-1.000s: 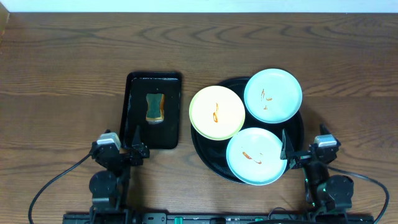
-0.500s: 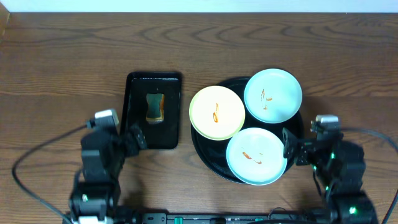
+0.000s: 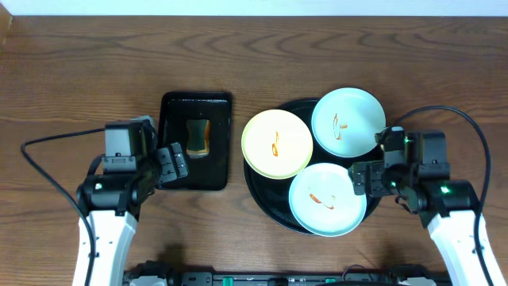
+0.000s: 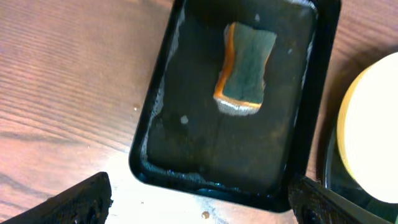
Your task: Clean dirty plates on tray and stack at the side
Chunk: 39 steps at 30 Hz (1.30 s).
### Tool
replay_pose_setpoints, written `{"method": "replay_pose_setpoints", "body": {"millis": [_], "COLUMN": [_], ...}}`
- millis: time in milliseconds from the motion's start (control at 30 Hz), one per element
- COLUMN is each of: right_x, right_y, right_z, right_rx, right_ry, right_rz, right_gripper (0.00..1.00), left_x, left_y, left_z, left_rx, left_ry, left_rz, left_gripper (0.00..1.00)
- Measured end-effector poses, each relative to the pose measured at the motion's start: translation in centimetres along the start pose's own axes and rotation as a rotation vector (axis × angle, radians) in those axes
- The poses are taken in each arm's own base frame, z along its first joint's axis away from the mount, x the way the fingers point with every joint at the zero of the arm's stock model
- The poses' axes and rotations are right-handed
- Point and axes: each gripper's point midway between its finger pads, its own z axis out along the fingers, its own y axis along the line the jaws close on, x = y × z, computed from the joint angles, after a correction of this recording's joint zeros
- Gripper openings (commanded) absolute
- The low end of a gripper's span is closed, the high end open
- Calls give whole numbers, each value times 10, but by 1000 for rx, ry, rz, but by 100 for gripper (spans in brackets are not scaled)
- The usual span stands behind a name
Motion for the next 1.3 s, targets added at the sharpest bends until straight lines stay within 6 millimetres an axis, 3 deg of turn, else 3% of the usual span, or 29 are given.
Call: {"method": "replay_pose_setpoints", "body": {"millis": [133, 267, 400, 500, 600, 767, 1067, 1300], "right_x": [4, 12, 19, 20, 20, 21, 19, 19], "right_y": [-1, -3, -4, -5, -6, -8, -9, -9], "right_z": [10, 22, 33, 39, 43, 46, 47, 47], "right_rx": [-8, -11, -16, -16, -15, -9, -4, -2], "right_ry": [45, 105, 156, 175, 182, 192, 181, 181], "right_rz": [13, 39, 64, 74, 75, 80, 77, 76], "right_gripper": [99, 98, 83, 79, 75, 70, 68, 68], "left_x": [-6, -26, -55, -75, -81, -73, -38, -30], "left_y": [-2, -10, -21, -27, -28, -28, -47, -58], "left_z": [2, 1, -3, -1, 15, 59, 132, 154], "left_rx": [8, 47, 95, 115, 114, 96, 92, 105], "left_ry": [-17, -98, -214, -276, -267, -165, 15, 40], "left_rz": [-3, -1, 6, 9, 6, -2, 54, 80], "left_gripper": [92, 92, 91, 88, 85, 80, 70, 61]}}
